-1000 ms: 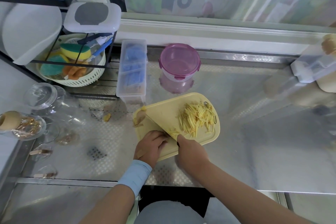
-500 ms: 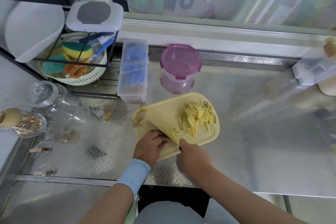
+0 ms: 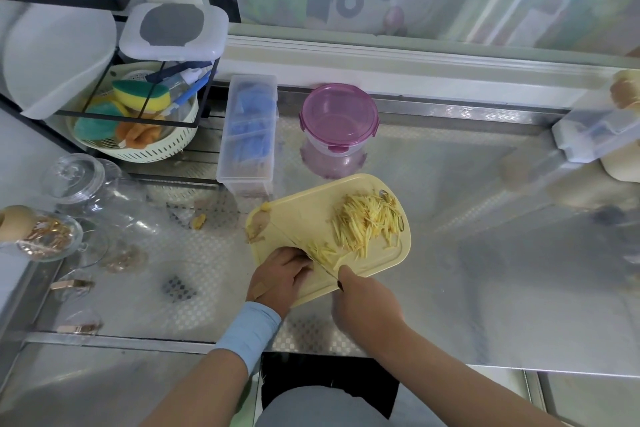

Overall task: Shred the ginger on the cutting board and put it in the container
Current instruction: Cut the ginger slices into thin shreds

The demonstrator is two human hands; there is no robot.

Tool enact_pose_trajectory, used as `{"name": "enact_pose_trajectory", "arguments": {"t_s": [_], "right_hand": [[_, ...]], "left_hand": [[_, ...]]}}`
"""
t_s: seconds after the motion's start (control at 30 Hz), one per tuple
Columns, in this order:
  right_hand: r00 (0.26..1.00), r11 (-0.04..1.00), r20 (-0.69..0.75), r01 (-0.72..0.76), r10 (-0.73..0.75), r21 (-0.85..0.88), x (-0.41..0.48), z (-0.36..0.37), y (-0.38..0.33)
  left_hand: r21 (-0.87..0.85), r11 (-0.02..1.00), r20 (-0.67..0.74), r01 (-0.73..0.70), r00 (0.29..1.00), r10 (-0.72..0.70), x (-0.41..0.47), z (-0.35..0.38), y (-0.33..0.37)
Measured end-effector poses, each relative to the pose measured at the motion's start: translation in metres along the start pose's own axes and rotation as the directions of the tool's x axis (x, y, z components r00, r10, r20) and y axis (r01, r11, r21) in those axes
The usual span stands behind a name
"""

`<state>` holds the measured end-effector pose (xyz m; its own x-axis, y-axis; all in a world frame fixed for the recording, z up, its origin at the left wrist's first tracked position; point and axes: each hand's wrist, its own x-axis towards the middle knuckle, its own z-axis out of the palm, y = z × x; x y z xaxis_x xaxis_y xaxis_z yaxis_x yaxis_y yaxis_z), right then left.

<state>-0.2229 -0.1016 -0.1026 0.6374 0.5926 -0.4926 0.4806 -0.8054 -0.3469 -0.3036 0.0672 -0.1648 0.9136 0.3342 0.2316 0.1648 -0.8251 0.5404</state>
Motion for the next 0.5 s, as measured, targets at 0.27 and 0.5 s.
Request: {"name": "enact_pose_trajectory", "arguments": {"t_s": [0.27,0.5], "right_hand": [[0.998,1.000,0.070,0.000,-0.001,0.025,0.016,-0.007,-0.016],[0.998,1.000,0.070,0.003,-0.004,0.011,0.016,-0.011,-0.019]], "left_hand": [[-0.022,1.000,0.009,0.005,1.000,-0.005,0.000,-0.002,0.001],[0.015,0.997,0.091,-0.077,0.993,0.075,0.001,-0.014,0.001]]}}
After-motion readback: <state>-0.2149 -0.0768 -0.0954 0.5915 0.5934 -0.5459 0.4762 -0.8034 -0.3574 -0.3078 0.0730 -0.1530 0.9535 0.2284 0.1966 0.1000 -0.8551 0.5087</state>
